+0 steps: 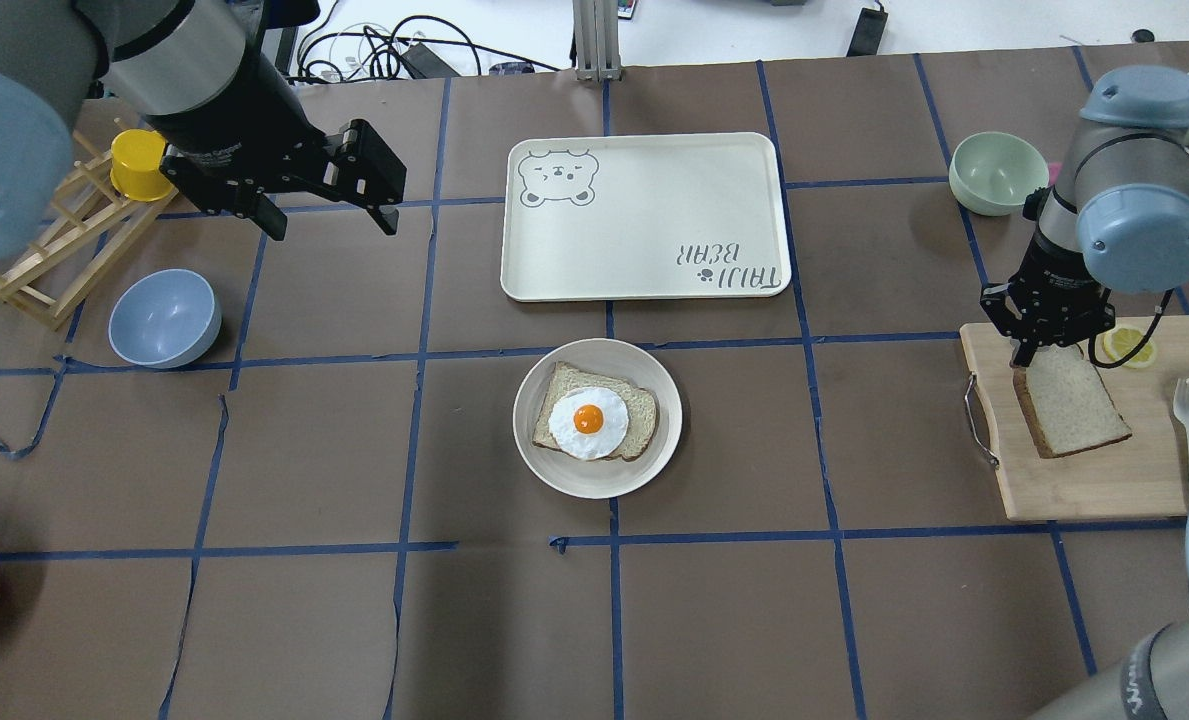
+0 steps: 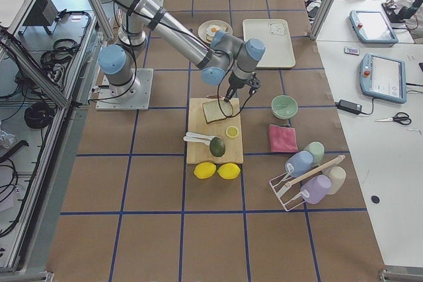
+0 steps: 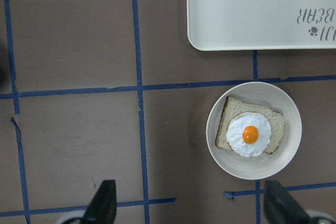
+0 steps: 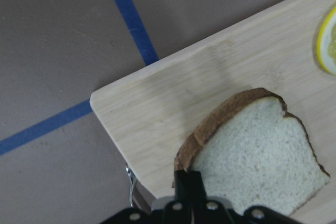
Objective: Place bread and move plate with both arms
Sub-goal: 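Close the right gripper on the bread slice edge and lift it, then carry the bread slice with the right gripper over the white plate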
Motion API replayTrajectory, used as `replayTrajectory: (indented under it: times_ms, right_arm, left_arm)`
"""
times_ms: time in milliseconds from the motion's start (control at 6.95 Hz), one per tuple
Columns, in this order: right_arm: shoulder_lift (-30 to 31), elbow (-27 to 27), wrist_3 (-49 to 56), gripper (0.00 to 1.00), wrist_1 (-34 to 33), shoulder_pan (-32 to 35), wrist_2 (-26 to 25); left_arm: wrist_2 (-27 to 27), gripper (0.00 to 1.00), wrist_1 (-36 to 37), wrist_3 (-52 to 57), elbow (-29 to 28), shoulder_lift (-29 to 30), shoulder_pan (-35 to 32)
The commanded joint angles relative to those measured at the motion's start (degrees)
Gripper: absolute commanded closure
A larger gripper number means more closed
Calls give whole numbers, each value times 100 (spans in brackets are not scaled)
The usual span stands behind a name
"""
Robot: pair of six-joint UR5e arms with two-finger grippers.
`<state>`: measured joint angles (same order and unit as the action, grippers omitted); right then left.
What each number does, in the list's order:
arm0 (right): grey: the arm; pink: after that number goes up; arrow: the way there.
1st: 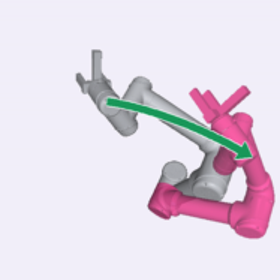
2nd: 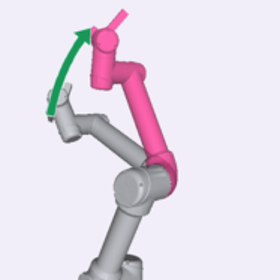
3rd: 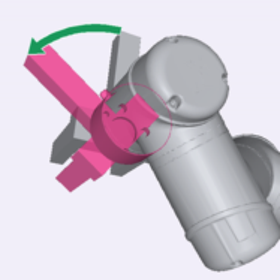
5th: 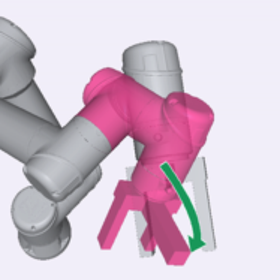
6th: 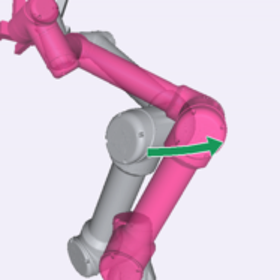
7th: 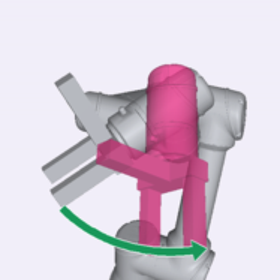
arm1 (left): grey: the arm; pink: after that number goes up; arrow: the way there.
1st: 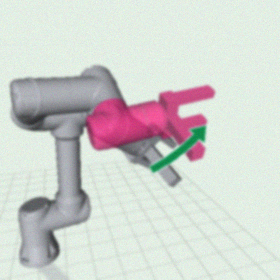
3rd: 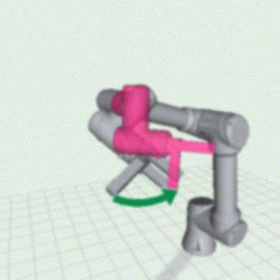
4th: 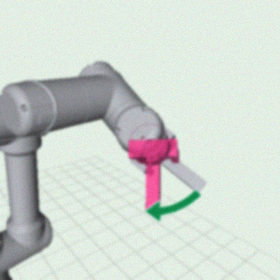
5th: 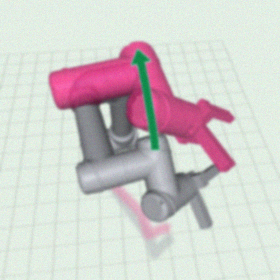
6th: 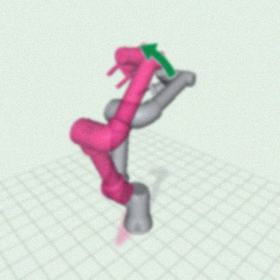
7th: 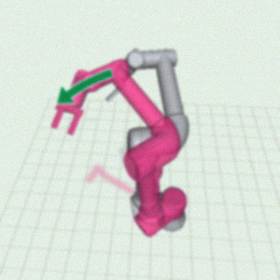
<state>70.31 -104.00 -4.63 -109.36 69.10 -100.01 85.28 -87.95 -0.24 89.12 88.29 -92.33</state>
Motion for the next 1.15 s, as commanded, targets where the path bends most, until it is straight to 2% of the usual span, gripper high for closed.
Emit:
replayTrajectory:
  times_ms: [0,144,288,432,719,1007]
  right_arm:
    - [368,630,-108,100,1348,68,139]
    - [378,1148,-326,100,1965,191,349]
    - [378,1641,-903,100,2511,592,394]
    - [378,1968,-1683,100,2908,1144,656]
    - [387,2199,-3239,100,2956,2156,1226]
    - [308,2270,-4586,100,2903,2818,2217]
  left_arm:
    - [23,0,32,6,0,4,22]
    - [23,0,33,7,0,13,30]
    - [32,0,33,15,8,22,30]
    - [41,0,33,7,9,13,30]
    - [23,0,33,15,9,31,39]
    - [23,0,33,15,9,22,48]
